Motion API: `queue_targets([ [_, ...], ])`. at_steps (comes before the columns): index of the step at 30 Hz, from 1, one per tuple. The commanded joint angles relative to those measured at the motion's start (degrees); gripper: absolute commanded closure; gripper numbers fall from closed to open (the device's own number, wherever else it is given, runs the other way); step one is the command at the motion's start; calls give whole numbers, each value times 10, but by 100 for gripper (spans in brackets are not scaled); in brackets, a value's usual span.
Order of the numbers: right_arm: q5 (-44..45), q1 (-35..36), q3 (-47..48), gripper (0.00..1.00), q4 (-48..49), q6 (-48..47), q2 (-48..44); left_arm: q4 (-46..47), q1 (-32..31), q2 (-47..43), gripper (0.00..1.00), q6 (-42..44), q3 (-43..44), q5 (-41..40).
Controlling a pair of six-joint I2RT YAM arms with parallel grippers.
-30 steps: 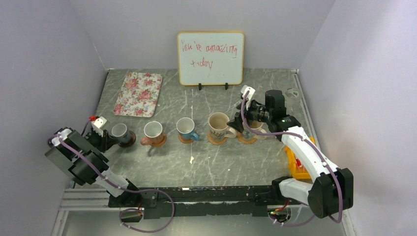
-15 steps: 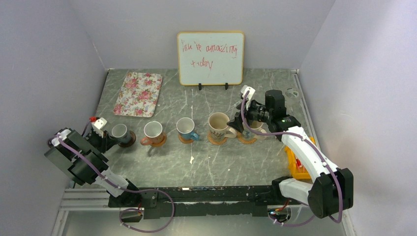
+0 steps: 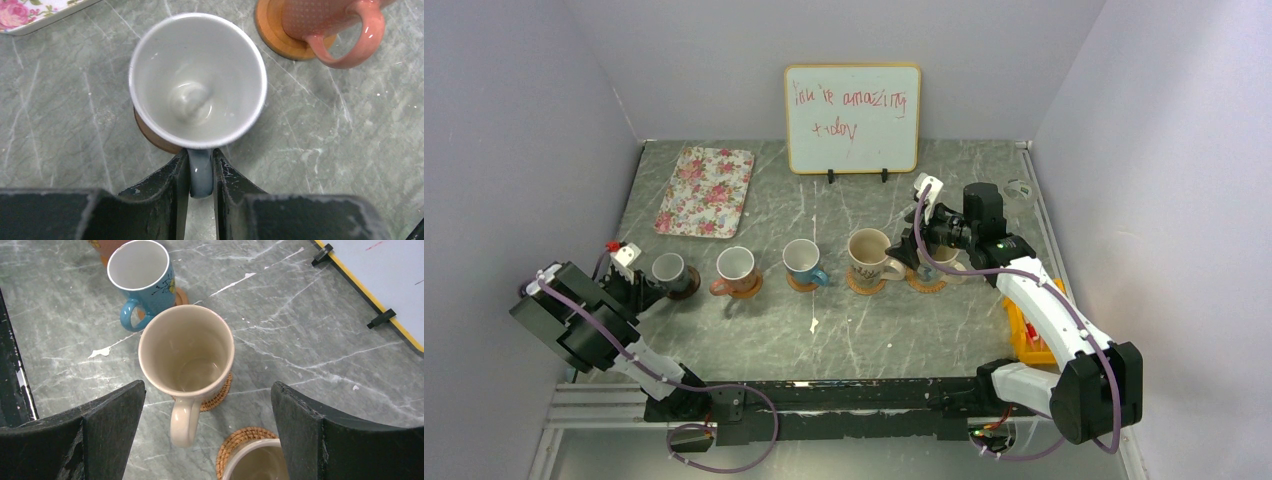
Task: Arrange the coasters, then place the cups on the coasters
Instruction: Place the cup on the coaster.
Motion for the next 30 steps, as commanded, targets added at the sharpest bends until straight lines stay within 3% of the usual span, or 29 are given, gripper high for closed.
queue_targets([
  [1, -16, -2, 1, 0, 19, 4, -13, -44, 7, 6, 71, 50, 19, 23],
  [30, -16, -4, 1, 0, 19, 7, -14, -114, 8, 26, 72, 112, 43, 35],
])
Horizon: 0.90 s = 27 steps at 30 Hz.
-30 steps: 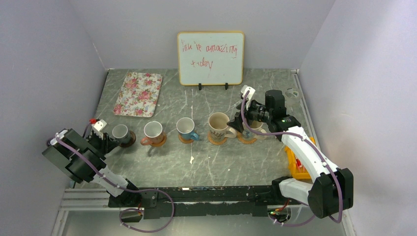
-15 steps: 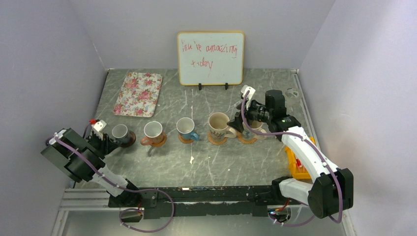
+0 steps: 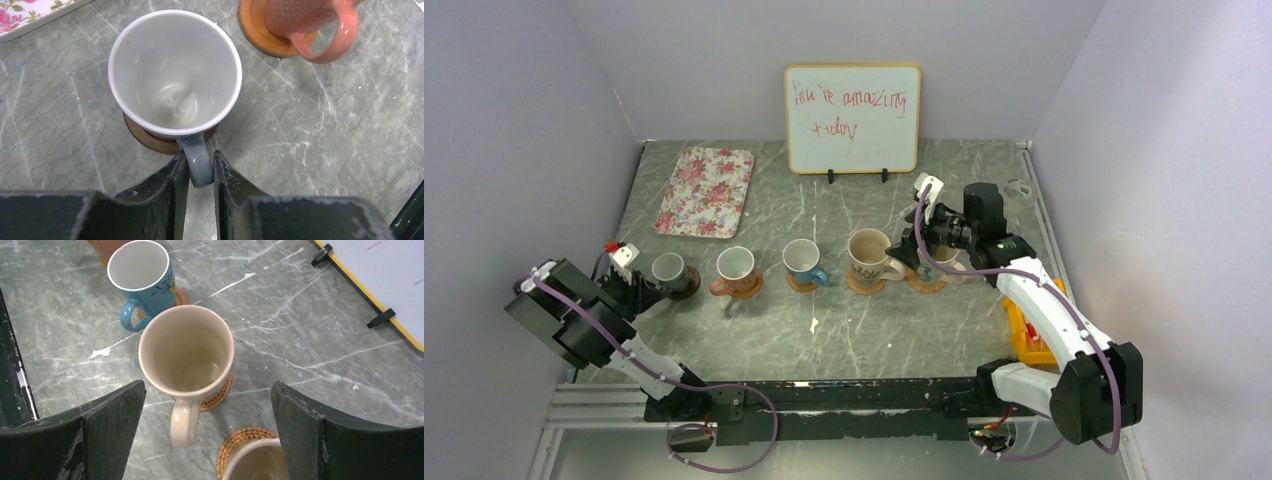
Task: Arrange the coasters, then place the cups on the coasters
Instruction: Place the cup on the coaster.
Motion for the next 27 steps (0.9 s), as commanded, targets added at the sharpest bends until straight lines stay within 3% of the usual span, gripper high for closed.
queue_targets([
  [1, -16, -3, 1, 0, 20, 5, -14, -49, 3, 8, 72, 56, 15, 41],
  [15, -17, -5, 0, 0, 21, 6, -14, -60, 4, 19, 70, 70, 18, 40],
  [26, -18, -5, 1, 0, 20, 7, -15, -65, 7, 1, 58, 59, 30, 41],
  [27, -18, -5, 1, 0, 20, 7, -15, -70, 8, -1, 53, 61, 32, 40],
])
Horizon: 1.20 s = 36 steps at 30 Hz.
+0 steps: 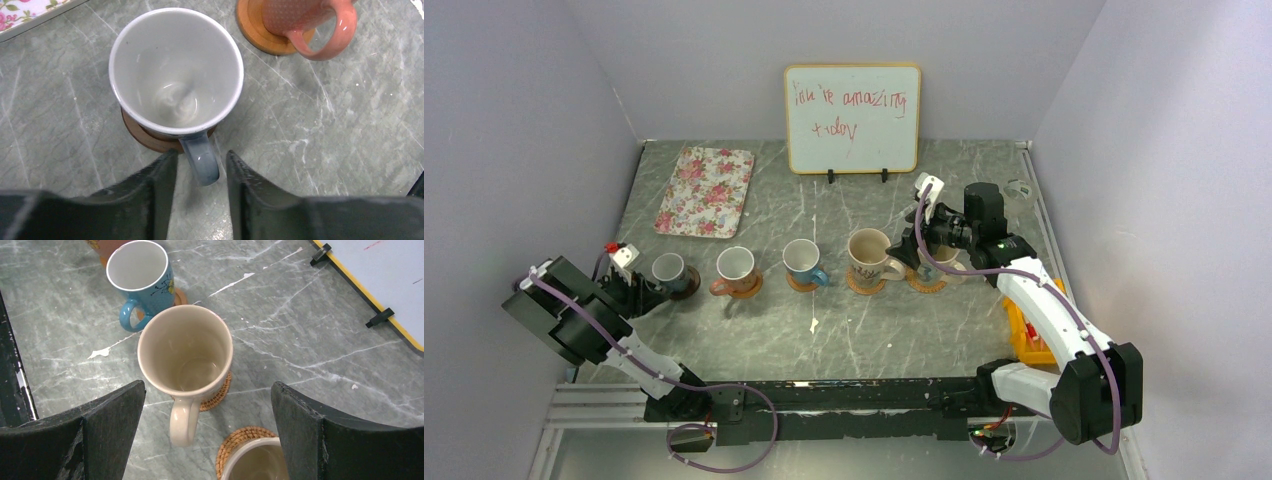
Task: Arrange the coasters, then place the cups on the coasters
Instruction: Place the cup on the coaster, then reset both arms
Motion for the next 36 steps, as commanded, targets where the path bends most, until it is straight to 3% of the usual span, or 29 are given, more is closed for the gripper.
queue_targets([
  [1, -19, -3, 1, 0, 20, 6, -15, -57, 8, -20, 46, 45, 22, 42],
  [4, -19, -3, 1, 0, 20, 7, -15, -69, 11, -24, 31, 53, 27, 41],
  [7, -19, -3, 1, 0, 21, 7, -15, -72, 16, -29, 25, 52, 33, 41],
  [13, -18, -3, 1, 0, 20, 7, -12, -100, 30, -38, 4, 66, 51, 47],
  [21, -23, -3, 1, 0, 20, 11, -7, -144, 36, -62, 3, 63, 88, 65],
  [36, -13, -3, 6, 0, 16, 11, -21, -139, 33, -228, 4, 1, 99, 106],
])
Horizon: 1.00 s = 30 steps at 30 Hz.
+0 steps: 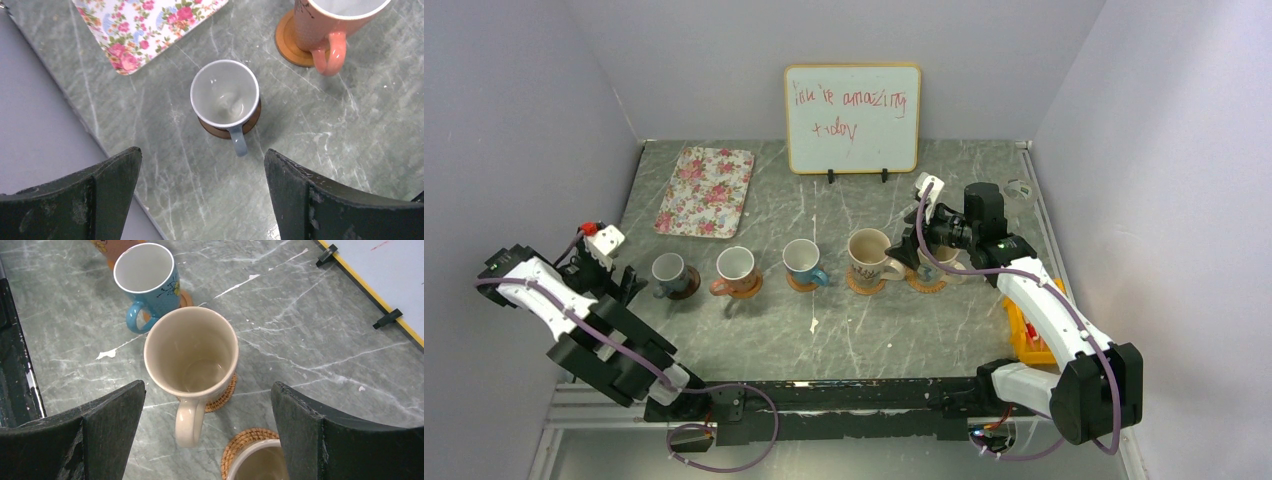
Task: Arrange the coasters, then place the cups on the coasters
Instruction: Reset both arms
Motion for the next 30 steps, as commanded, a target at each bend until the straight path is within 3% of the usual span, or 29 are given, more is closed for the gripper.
queue_targets([
  [1, 4, -3, 9, 0, 13, 0, -23, -47, -2, -46, 4, -9, 6, 109],
  [7, 70, -3, 37, 0, -37, -5, -49, 50, -74, -72, 4, -132, 4, 92],
  [12, 135, -3, 42, 0, -97, -17, -98, 310, -213, -143, 4, -422, -57, -9],
  [15, 158, -2, 32, 0, -126, -18, -131, 394, -306, -173, 4, -524, -73, -75],
  [22, 252, -3, -33, 0, -98, 56, -268, 442, -529, -145, 4, -639, -54, -244],
  [30, 288, -3, -41, 0, -144, 91, -472, 446, -605, -231, 4, -660, -113, -225],
])
